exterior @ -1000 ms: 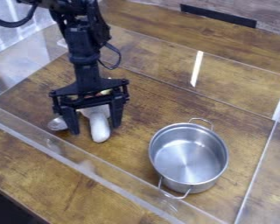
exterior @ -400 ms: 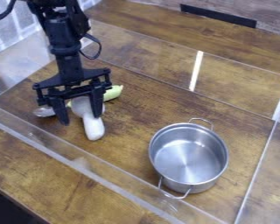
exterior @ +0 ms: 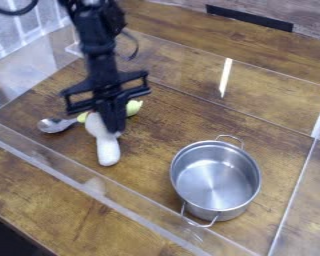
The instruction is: Put the mushroom in the silver pot
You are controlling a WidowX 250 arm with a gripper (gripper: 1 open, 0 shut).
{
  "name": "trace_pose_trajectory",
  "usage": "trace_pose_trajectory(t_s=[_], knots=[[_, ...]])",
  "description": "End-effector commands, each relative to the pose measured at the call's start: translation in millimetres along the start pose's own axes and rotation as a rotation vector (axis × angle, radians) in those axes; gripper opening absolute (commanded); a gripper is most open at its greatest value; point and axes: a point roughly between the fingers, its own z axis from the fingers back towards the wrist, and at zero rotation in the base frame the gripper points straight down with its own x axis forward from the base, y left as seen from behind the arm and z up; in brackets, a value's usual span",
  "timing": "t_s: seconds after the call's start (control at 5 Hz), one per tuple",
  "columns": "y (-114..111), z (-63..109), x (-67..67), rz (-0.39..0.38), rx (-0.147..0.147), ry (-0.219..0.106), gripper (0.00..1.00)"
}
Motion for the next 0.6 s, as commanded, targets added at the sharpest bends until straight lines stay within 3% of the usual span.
trace_pose_trajectory(t_s=[0.0,0.2,0.4], knots=[[-36,48.1,-12.9,-0.094,-0.07,-0.046,0.0],[-65,62.2,-27.9,-0.175,-0.075,-0.024,0.0],[-71,57.5,-46.0,-0.211,-0.06,-0.021,0.0]])
